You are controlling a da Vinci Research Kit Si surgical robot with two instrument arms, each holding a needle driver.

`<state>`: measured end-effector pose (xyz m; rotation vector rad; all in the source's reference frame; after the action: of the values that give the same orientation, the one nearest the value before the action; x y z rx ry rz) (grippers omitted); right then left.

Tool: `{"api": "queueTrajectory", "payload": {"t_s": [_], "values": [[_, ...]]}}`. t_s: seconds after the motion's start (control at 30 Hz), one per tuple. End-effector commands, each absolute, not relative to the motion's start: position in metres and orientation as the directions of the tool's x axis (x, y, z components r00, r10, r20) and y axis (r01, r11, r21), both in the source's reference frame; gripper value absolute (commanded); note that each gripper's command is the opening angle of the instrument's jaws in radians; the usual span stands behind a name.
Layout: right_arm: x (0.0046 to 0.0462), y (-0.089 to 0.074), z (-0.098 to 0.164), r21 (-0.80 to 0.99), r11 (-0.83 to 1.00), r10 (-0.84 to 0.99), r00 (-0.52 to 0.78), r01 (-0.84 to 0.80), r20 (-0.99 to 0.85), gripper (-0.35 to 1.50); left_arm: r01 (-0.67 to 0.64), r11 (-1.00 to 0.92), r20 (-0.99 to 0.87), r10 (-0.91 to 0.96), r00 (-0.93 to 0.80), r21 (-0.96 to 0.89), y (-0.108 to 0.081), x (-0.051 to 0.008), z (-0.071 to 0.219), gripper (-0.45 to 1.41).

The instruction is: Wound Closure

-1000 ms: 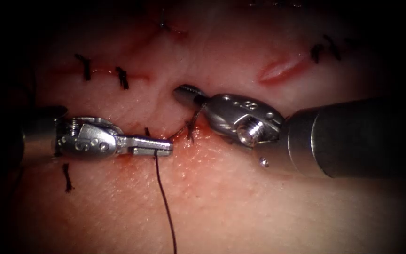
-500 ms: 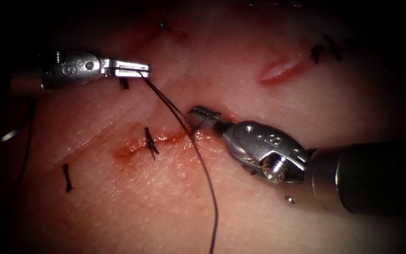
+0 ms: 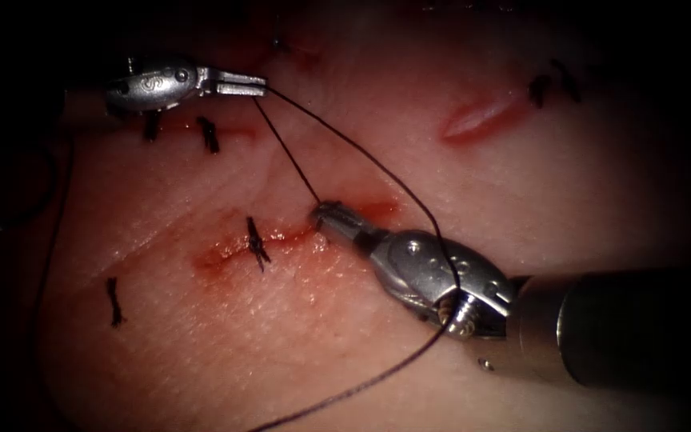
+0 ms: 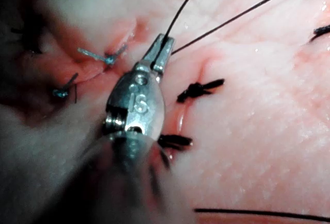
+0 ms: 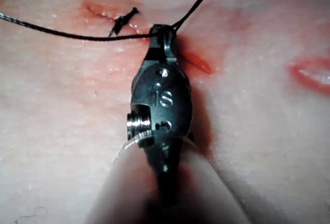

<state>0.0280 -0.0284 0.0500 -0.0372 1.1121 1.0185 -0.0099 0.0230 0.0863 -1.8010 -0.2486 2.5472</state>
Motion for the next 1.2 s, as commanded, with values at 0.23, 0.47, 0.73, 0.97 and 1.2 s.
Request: {"api": "queueTrajectory", "payload": {"t_s": [0.23,0.47,0.73,0.97,1.2], "values": [[0.0287,-0.0302,0.0497,0.417,0.608,0.627,0.086,-0.676,-0.774,-0.35,0.020,-0.991,-0.920,0.116,-0.374,-0.133,0.0257,-0.0109,0.0877,-0.45],[0.0288,-0.0313,0.0497,0.391,0.588,0.624,0.089,-0.708,-0.777,-0.35,-0.038,-0.993,-0.901,0.121,-0.416,-0.116,0.0271,-0.0098,0.0881,-0.45],[0.0286,-0.0332,0.0507,0.353,0.524,0.685,0.136,-0.775,-0.716,-0.35,-0.150,-0.989,-0.907,0.067,-0.416,-0.004,0.0282,-0.0091,0.0860,-0.45],[0.0287,-0.0330,0.0504,0.394,0.544,0.658,0.086,-0.741,-0.748,-0.35,-0.151,-0.988,-0.903,0.030,-0.429,0.039,0.0289,-0.0095,0.0852,-0.45],[0.0290,-0.0353,0.0497,0.373,0.640,0.607,0.145,-0.671,-0.781,-0.35,-0.155,-0.975,-0.862,-0.062,-0.504,0.160,0.0307,-0.0085,0.0852,-0.45]]}}
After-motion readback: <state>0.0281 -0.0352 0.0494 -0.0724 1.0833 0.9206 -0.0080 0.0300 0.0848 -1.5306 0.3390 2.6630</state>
